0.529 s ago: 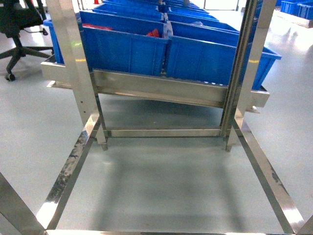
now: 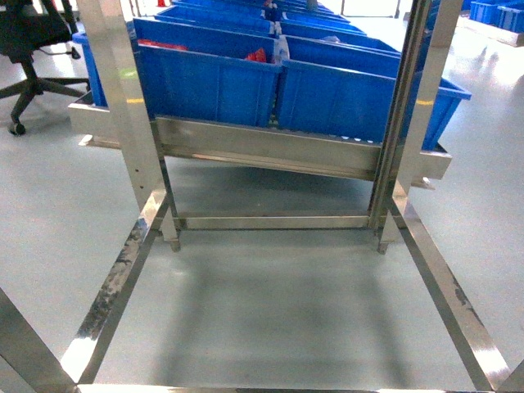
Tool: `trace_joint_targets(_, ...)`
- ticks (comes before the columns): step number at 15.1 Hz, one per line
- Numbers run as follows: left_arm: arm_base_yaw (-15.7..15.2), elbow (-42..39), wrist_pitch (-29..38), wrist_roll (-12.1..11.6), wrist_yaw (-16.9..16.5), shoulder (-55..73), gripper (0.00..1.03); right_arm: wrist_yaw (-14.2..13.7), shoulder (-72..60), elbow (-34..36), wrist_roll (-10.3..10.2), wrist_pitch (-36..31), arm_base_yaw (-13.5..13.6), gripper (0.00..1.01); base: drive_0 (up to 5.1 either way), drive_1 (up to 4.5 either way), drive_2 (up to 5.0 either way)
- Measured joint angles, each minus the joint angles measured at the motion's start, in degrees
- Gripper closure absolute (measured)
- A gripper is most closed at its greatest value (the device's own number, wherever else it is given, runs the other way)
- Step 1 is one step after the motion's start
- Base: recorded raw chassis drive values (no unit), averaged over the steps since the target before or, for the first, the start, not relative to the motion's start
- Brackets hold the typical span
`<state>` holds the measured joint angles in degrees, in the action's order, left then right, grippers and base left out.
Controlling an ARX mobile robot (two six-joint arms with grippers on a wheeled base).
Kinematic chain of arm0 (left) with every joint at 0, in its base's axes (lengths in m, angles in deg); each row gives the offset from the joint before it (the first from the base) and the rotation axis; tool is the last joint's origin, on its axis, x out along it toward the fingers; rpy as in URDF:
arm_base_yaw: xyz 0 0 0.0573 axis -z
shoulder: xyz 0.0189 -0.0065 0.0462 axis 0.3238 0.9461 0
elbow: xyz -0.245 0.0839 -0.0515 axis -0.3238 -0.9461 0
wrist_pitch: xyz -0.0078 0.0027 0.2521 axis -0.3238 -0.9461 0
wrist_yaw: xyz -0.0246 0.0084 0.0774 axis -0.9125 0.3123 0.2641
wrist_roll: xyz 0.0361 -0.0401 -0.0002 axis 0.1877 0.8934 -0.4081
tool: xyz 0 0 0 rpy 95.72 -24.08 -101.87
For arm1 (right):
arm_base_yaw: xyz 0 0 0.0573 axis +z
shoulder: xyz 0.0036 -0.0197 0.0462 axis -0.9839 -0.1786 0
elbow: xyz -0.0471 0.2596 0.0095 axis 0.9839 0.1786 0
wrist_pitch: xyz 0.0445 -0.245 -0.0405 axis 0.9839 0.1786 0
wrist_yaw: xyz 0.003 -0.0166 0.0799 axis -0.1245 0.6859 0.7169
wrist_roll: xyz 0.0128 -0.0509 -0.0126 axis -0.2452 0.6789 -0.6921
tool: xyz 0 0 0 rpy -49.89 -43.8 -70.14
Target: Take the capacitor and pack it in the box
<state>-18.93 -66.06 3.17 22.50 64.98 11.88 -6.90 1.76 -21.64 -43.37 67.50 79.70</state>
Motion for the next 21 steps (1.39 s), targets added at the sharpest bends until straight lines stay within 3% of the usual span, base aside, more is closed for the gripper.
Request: trace_joint_targets(21,0.0,0.0,-0.1,0.0,0.0,0.0,0.05,0.0,0.0,0.0,0.0,0.0,0.0,0.03,0.0,0.0,0.0)
